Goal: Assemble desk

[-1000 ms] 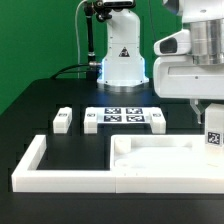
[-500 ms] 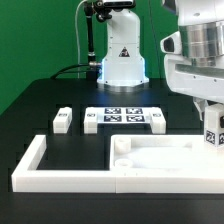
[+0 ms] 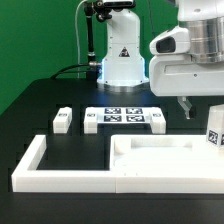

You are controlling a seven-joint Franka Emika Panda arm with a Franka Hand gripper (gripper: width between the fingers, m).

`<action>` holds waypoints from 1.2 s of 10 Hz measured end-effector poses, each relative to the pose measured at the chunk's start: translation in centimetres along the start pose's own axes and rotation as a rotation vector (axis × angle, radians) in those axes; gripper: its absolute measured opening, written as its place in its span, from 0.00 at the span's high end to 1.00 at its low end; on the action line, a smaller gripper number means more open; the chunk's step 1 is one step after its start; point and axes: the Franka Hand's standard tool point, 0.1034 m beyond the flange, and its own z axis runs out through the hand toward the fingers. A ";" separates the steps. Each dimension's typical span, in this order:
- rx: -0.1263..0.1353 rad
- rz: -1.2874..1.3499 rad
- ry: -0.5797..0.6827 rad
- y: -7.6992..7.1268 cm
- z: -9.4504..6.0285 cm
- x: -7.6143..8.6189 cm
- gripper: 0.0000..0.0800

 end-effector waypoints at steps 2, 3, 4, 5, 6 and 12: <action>-0.001 -0.160 0.000 0.1 0.0 0.1 0.19; -0.010 -0.280 -0.003 0.2 0.1 0.0 0.19; -0.051 -0.474 -0.018 0.1 0.2 -0.4 0.19; -0.057 -0.690 -0.011 -0.9 0.4 -0.4 0.19; -0.056 -0.708 0.000 -0.5 0.9 -0.4 0.19; -0.058 -0.398 0.013 -0.4 0.8 -0.2 0.63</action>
Offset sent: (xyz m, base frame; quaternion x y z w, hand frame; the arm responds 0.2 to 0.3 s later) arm -0.0063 0.0086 -0.0046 -0.0716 -0.0339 -0.4170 0.9055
